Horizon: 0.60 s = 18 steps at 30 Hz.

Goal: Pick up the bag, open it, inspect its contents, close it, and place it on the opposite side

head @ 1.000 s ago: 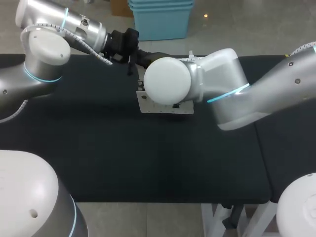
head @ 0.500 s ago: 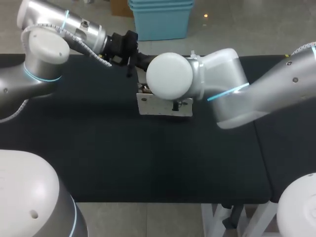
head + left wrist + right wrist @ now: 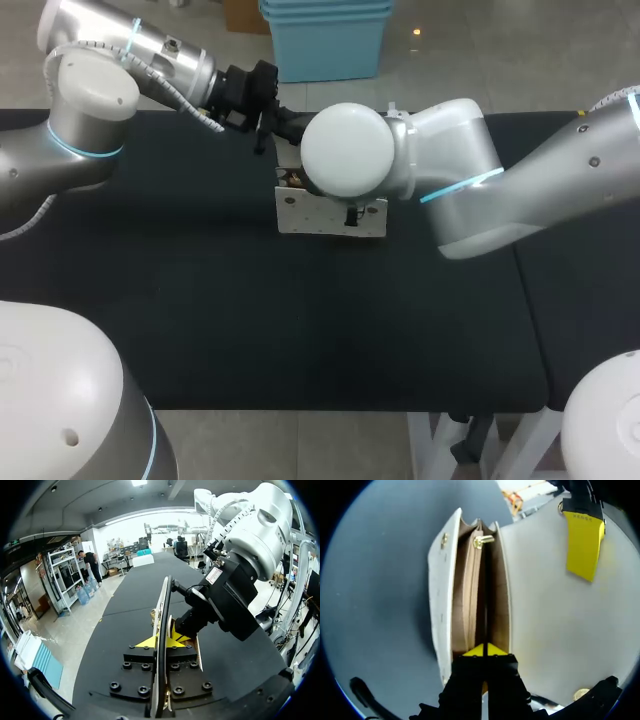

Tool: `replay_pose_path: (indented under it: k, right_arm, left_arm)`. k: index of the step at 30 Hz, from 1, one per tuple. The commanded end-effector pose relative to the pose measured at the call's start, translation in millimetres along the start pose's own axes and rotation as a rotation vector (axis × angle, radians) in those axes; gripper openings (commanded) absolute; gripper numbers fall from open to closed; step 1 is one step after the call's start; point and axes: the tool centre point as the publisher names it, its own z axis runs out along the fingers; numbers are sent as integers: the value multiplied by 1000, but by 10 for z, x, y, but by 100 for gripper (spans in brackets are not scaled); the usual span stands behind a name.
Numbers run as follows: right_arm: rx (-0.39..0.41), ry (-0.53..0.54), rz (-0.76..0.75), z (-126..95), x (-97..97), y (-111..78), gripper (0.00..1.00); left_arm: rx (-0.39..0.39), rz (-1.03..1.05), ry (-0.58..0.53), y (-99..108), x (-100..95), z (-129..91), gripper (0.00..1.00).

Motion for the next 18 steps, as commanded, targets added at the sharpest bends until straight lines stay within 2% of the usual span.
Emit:
replay_pose_path:
  k: [1, 8, 11, 12, 13, 18]
  right_arm:
    - [12, 18, -5, 64, 23, -13, 0]
    - [30, 45, 0, 36, 44, -43, 0]
    - [39, 66, -9, 49, 86, -45, 57]
    - [40, 70, -10, 53, 95, -45, 84]
    - [41, 77, -9, 59, 108, -46, 100]
    - [44, 101, -8, 89, 151, -46, 100]
  left_arm:
    - [6, 2, -1, -12, -6, -38, 0]
    - [12, -11, -6, 6, 16, -39, 0]
    - [16, -15, -6, 8, 38, -50, 0]
    - [17, -15, -6, 8, 46, -54, 0]
    - [18, -14, -6, 7, 52, -56, 0]
    - [23, -11, -7, -1, 79, -73, 0]
